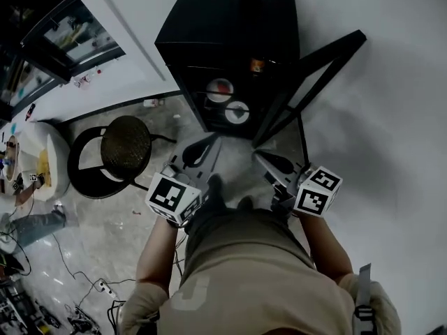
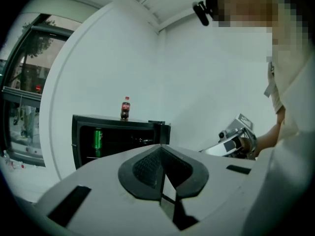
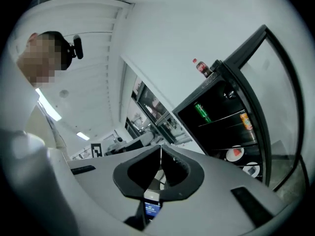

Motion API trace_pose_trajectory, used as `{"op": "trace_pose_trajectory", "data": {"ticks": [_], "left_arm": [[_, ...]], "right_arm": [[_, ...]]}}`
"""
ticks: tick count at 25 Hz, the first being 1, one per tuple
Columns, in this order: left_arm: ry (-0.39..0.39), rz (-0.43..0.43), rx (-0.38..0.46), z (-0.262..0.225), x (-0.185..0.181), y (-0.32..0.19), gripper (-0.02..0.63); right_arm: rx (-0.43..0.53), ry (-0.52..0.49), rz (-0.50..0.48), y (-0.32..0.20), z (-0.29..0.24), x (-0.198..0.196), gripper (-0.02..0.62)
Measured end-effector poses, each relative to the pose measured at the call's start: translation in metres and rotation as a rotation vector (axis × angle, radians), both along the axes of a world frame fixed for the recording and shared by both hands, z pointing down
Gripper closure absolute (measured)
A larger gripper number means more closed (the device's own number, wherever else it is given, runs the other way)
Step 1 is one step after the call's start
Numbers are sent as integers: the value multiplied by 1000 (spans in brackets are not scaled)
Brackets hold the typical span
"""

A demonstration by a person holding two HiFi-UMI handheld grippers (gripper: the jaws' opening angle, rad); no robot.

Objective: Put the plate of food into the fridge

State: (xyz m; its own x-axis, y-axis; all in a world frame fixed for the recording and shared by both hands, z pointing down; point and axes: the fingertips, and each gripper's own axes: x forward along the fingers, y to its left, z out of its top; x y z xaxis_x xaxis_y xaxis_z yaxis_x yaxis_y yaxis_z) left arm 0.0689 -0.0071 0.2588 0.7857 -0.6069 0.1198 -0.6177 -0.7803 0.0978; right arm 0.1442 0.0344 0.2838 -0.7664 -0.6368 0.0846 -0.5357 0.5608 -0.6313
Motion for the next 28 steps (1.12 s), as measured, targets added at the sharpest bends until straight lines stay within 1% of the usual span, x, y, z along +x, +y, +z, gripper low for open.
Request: {"op": "trace_pose_trajectory", "data": {"ticks": [2, 4, 6, 7, 9, 12, 15, 19, 22, 25, 28], "left_arm": [[13, 18, 3, -7, 3, 10, 595], [20, 37, 4, -12, 7, 20, 595], [48, 52, -9, -18, 9, 27, 595], [59, 57, -14, -21, 10, 30, 595], [46, 63, -11, -23, 8, 36, 595], [13, 64, -7, -24, 0, 46, 595], [4, 72, -15, -25, -10, 58, 595], [-33, 94, -12, -24, -21, 72, 595], [-28, 89, -11, -21, -29, 72, 595], [-33, 89, 11, -18, -38, 68, 595], [-40, 69, 14, -14, -52, 63, 595]], "right_arm": [[55, 55, 26, 5, -6, 8, 572], [136, 148, 53, 9, -13, 15, 572], [220, 243, 62, 13, -21, 20, 572], [250, 270, 57, 15, -25, 20, 572], [280, 279, 38, 19, -30, 18, 572], [285, 266, 15, 25, -31, 12, 572], [286, 273, 0, 31, -28, 4, 572], [285, 290, -9, 39, -27, -5, 572], [277, 307, 0, 40, -25, -8, 572], [263, 326, 8, 39, -20, -13, 572], [237, 340, 18, 38, -14, -24, 572]]}}
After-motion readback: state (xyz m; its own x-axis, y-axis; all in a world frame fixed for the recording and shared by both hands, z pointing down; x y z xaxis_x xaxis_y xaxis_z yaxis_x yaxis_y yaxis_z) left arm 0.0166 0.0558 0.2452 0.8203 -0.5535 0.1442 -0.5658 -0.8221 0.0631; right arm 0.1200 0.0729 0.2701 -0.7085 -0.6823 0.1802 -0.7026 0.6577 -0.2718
